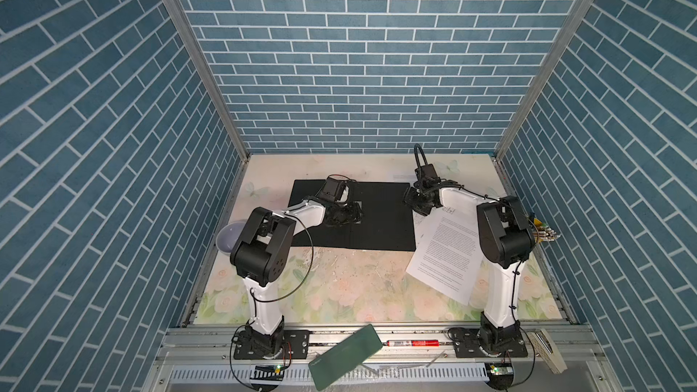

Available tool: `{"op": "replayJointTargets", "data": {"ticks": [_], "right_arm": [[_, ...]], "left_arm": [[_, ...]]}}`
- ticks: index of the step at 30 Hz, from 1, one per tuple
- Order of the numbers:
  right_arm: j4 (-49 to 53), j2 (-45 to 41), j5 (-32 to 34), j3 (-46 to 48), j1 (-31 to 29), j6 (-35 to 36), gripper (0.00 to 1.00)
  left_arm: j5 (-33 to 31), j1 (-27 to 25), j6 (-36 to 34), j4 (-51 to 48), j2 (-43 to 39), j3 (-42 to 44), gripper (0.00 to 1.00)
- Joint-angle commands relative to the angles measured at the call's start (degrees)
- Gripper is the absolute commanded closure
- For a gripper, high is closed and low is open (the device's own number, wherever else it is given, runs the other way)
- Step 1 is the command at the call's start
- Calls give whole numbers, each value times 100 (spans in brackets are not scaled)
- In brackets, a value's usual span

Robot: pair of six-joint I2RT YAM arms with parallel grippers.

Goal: Put the files into the folder

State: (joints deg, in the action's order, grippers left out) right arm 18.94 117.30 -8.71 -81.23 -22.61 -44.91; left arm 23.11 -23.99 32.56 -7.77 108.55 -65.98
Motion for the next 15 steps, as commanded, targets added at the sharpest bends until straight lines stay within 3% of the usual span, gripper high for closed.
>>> {"op": "replayJointTargets", "data": {"ticks": [1, 15], "right_arm": [[163, 169, -128, -286, 24, 175, 35], [32, 472, -535, -707, 37, 193, 37]], "left_arm": [[74, -27, 18, 97, 153, -82, 38], [327, -136, 123, 225, 237, -87, 42]]}}
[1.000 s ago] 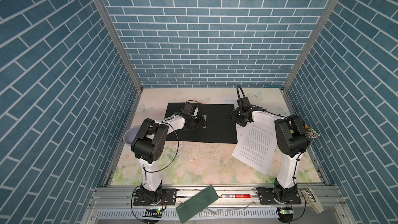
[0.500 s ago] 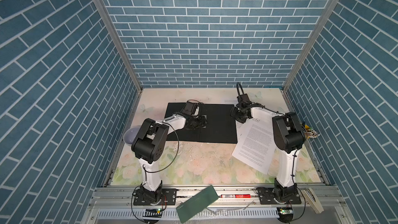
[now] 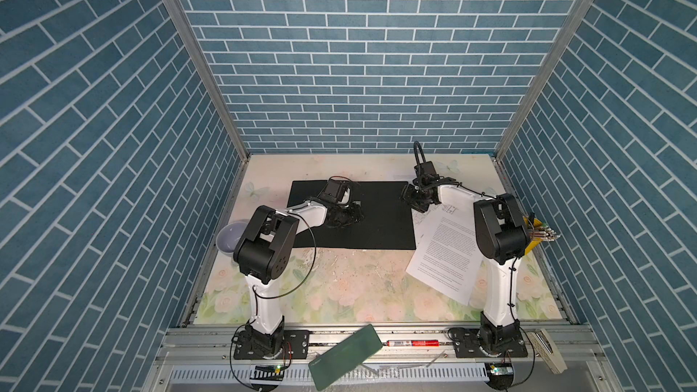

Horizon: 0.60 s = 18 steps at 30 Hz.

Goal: Put the files into the folder

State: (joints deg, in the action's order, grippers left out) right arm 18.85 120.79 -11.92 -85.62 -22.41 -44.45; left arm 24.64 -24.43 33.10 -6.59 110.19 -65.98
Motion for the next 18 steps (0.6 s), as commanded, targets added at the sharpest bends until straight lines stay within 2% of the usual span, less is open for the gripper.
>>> {"op": "replayJointTargets", "data": {"ticks": [1, 18], "right_arm": [[39, 143, -238, -307, 23, 139, 37], [81, 182, -230, -488, 25, 103, 37]], "left_arm": [[190, -110, 74, 110, 69, -99, 42], [93, -313, 178, 47, -174, -17, 42]]}}
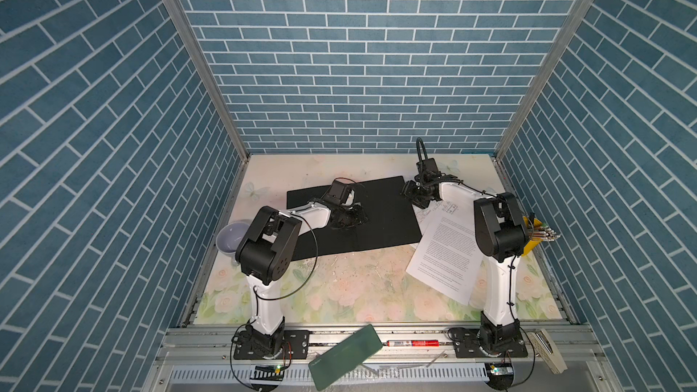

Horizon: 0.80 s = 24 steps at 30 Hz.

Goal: Put the files into the folder

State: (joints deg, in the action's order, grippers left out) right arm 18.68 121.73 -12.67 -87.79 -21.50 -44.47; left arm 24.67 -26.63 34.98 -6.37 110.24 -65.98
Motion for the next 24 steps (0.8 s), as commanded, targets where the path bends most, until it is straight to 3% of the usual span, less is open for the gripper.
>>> {"op": "replayJointTargets", "data": {"ticks": [1, 15, 24], "right_arm": [[121, 62, -109, -265, -69, 97, 37], [-458, -608, -61, 302, -63, -608, 38], [-1443, -804, -455, 874, -320, -1482, 44]], "left_arm": [[39, -96, -24, -33, -206, -22, 41], [-192, 335, -105, -391, -421, -396, 33], [-212, 628, -399, -614, -71, -682, 50]]}}
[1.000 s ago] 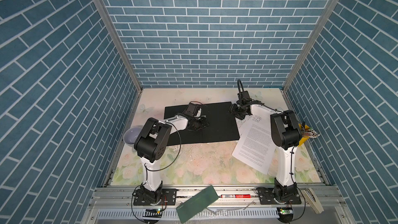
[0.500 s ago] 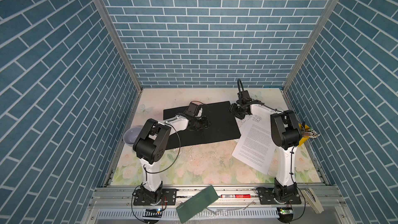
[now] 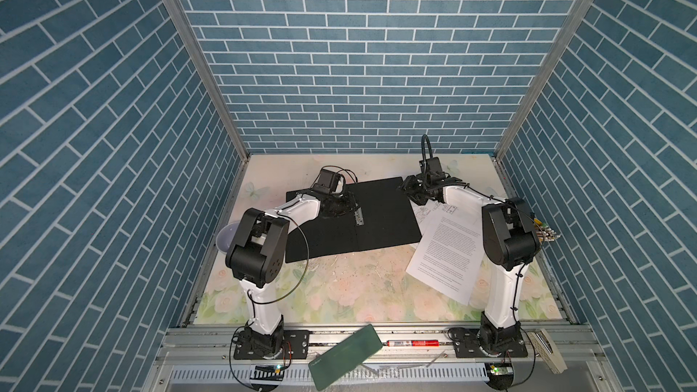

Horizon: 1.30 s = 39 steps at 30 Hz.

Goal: Put the files into the folder

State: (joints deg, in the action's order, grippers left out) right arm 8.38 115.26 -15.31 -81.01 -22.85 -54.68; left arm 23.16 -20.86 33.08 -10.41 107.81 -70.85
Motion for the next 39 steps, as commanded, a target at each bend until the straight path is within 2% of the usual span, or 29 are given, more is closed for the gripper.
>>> {"op": "replayJointTargets", "data": {"ticks": [1, 5, 13, 22, 39], "right_arm": [[-437, -137, -207, 191, -244, -510, 44], [-778, -70, -218, 317, -515, -763, 47], [-1250, 210, -296, 404, -967, -1170, 57], [-1150, 358, -538, 467, -1217, -1122, 69], [-1030, 382, -587, 631, -1515, -979, 73]], "left_arm": [[-64, 57, -239, -230, 225, -243, 53], [-147, 116, -285, -294, 396, -383, 64], [-171, 161, -311, -326, 770, -629, 73], [-245, 161, -251, -229, 1020, -749, 79], [-327, 162, -96, -74, 1374, -935, 83]]}}
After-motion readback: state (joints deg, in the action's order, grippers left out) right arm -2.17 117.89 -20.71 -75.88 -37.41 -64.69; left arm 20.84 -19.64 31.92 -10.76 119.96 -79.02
